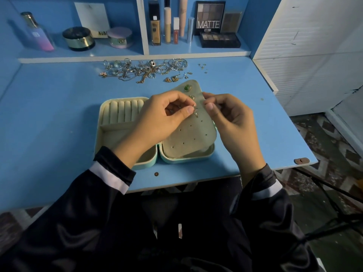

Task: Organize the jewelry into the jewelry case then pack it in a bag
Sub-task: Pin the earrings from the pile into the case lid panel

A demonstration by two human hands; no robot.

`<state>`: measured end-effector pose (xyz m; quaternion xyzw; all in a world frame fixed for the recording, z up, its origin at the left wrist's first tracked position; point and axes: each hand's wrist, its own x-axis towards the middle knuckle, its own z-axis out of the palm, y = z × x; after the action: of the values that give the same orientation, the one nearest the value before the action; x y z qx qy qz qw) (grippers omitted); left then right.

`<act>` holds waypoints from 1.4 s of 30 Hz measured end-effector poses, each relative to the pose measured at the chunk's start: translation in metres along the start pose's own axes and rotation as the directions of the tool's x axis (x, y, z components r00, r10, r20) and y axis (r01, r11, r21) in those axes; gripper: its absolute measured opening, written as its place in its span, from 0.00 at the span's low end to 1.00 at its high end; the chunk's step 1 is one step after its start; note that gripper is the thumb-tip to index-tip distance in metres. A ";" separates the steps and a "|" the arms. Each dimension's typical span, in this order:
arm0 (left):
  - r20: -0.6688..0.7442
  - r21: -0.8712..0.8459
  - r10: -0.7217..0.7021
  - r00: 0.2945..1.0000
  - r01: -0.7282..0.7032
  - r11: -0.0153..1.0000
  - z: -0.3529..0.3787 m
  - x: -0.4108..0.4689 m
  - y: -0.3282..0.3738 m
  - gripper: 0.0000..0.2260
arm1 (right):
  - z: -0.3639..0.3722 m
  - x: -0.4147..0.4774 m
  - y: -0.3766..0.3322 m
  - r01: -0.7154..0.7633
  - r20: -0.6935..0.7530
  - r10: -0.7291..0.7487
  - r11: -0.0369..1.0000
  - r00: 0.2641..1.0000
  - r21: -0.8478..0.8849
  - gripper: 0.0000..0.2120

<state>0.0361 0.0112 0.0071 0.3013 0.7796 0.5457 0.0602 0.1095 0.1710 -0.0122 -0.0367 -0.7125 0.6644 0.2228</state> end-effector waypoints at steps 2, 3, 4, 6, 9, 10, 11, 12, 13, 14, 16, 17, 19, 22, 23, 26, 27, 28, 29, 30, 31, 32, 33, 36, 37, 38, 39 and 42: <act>0.008 0.000 -0.009 1.000 0.009 1.000 -0.001 0.000 -0.001 0.07 | 0.000 0.000 0.001 -0.002 -0.002 0.002 1.000 1.000 0.005 0.03; 0.010 0.004 -0.011 1.000 0.011 1.000 -0.001 0.000 -0.001 0.07 | 0.000 -0.001 0.001 -0.003 -0.003 0.003 1.000 1.000 0.005 0.03; 0.011 0.010 -0.012 1.000 0.012 1.000 -0.001 0.000 -0.001 0.06 | 0.000 0.000 0.001 -0.005 -0.007 0.005 1.000 1.000 0.004 0.03; 0.011 0.014 -0.009 1.000 0.009 1.000 0.000 0.000 -0.001 0.06 | 0.000 -0.001 0.001 -0.011 -0.014 0.011 1.000 1.000 0.011 0.03; -0.005 -0.007 -0.006 1.000 0.006 1.000 0.001 0.000 0.000 0.05 | 0.000 -0.001 0.000 -0.021 -0.026 0.021 1.000 0.999 0.018 0.03; -0.014 -0.011 -0.004 1.000 0.004 1.000 0.002 0.000 0.000 0.05 | 0.000 -0.002 0.001 -0.025 -0.030 0.026 0.999 0.999 0.022 0.03; -0.023 -0.011 -0.001 1.000 0.000 1.000 0.002 -0.001 0.000 0.05 | 0.000 -0.002 0.001 -0.029 -0.032 0.029 0.999 0.999 0.026 0.03; -0.033 -0.008 0.003 0.999 -0.003 1.000 0.003 -0.001 0.000 0.05 | 0.001 -0.002 0.001 -0.032 -0.033 0.033 0.999 0.999 0.030 0.03; -0.042 -0.006 0.004 0.999 -0.005 1.000 0.003 -0.001 0.000 0.05 | 0.001 -0.002 0.000 -0.036 -0.034 0.037 0.999 0.999 0.038 0.03; -0.052 -0.005 0.005 0.999 -0.005 1.000 0.003 -0.002 0.000 0.05 | 0.001 -0.002 0.000 -0.040 -0.037 0.041 0.998 0.998 0.050 0.04; -0.063 0.000 0.002 0.998 -0.002 1.000 0.003 -0.002 0.000 0.05 | 0.001 -0.003 -0.001 -0.044 -0.048 0.048 0.996 0.998 0.075 0.04; -0.065 -0.001 -0.002 0.998 0.002 1.000 0.003 -0.002 -0.001 0.05 | 0.002 -0.004 -0.002 -0.045 -0.055 0.049 0.996 0.997 0.083 0.04; -0.065 -0.015 -0.013 0.998 0.012 1.000 0.003 -0.002 -0.001 0.05 | 0.002 -0.005 -0.002 -0.045 -0.071 0.052 0.995 0.996 0.088 0.04; -0.062 -0.043 -0.033 0.998 0.031 0.999 0.004 -0.003 0.000 0.04 | 0.003 -0.006 -0.001 -0.042 -0.081 0.048 0.996 0.996 0.078 0.03; -0.058 -0.049 -0.042 0.997 0.039 0.998 0.004 -0.002 0.000 0.04 | 0.003 -0.006 -0.001 -0.040 -0.081 0.046 0.996 0.996 0.076 0.03; -0.047 -0.067 -0.061 0.997 0.058 0.996 0.003 -0.001 0.000 0.03 | 0.003 -0.006 -0.002 -0.039 -0.079 0.045 0.996 0.996 0.075 0.03; -0.043 -0.070 -0.063 0.997 0.060 0.996 0.002 -0.001 0.000 0.04 | 0.003 -0.006 -0.002 -0.039 -0.078 0.045 0.996 0.996 0.074 0.03; -0.041 -0.068 -0.063 0.997 0.060 0.996 0.002 -0.001 0.000 0.04 | 0.003 -0.006 -0.002 -0.040 -0.077 0.045 0.997 0.996 0.072 0.03; -0.041 -0.065 -0.063 0.997 0.060 0.996 0.002 0.000 0.000 0.04 | 0.003 -0.006 -0.002 -0.040 -0.076 0.045 0.997 0.996 0.072 0.03; -0.043 -0.063 -0.062 0.997 0.059 0.996 0.002 0.000 0.000 0.04 | 0.003 -0.006 -0.002 -0.041 -0.076 0.047 0.996 0.996 0.075 0.03; -0.047 -0.061 -0.060 0.997 0.057 0.997 0.003 0.000 0.000 0.03 | 0.003 -0.006 -0.002 -0.043 -0.077 0.049 0.996 0.996 0.078 0.03; -0.051 -0.055 -0.056 0.997 0.053 0.997 0.003 0.000 0.001 0.03 | 0.003 -0.006 -0.002 -0.045 -0.078 0.052 0.996 0.996 0.083 0.03; -0.055 -0.045 -0.052 0.997 0.050 0.998 0.004 -0.001 0.001 0.03 | 0.003 -0.006 -0.003 -0.046 -0.077 0.053 0.995 0.996 0.087 0.03; -0.070 -0.011 -0.040 0.997 0.040 0.999 0.005 -0.001 0.000 0.03 | 0.003 -0.006 -0.003 -0.043 -0.076 0.050 0.995 0.996 0.091 0.03; -0.078 -0.001 -0.034 0.996 0.034 0.999 0.006 -0.002 0.000 0.02 | 0.003 -0.006 -0.003 -0.045 -0.077 0.052 0.995 0.996 0.091 0.03; -0.087 0.009 -0.027 0.996 0.027 1.000 0.006 -0.002 0.000 0.02 | 0.003 -0.006 -0.003 -0.047 -0.078 0.054 0.995 0.995 0.090 0.03; -0.098 0.018 -0.018 0.995 0.020 1.000 0.007 -0.002 -0.001 0.02 | 0.003 -0.006 -0.004 -0.048 -0.079 0.055 0.995 0.995 0.090 0.03; -0.132 0.043 0.015 0.991 -0.009 0.999 0.010 -0.003 -0.001 0.01 | 0.004 -0.007 -0.005 -0.051 -0.081 0.059 0.994 0.995 0.095 0.03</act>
<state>0.0424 0.0175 0.0015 0.2705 0.7913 0.5483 -0.0012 0.1154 0.1646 -0.0098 -0.0739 -0.6697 0.7003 0.2357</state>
